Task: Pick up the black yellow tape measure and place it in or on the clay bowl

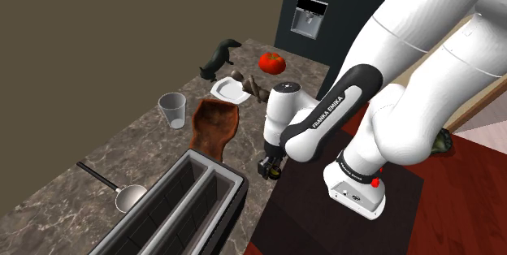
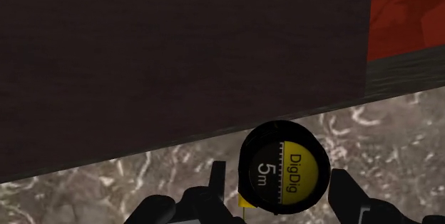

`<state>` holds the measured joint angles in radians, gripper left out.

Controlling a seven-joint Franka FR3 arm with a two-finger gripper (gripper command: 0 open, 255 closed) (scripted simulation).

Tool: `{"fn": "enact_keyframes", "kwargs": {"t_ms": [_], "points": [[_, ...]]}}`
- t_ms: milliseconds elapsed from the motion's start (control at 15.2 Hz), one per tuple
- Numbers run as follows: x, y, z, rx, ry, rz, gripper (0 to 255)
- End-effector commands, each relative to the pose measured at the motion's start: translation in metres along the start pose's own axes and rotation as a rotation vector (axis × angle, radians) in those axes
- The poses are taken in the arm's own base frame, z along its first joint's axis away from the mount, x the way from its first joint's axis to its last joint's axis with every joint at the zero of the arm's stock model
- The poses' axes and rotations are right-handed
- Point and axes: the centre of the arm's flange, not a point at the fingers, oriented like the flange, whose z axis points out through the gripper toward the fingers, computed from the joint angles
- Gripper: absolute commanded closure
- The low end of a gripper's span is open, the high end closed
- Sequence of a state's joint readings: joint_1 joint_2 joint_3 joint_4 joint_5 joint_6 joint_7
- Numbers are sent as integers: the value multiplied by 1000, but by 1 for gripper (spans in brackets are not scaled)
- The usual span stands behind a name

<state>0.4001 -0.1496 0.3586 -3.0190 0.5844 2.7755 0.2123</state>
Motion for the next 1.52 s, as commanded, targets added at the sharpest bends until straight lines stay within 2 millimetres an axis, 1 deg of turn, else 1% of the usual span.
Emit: {"fn": "enact_keyframes", "kwargs": {"t_ms": [0,330,1452], "points": [[0,-1,1,-1,-1,-3,255],[0,-1,1,-1,-1,-3,255],[-12,-7,-88,-1,-1,-3,255]]}}
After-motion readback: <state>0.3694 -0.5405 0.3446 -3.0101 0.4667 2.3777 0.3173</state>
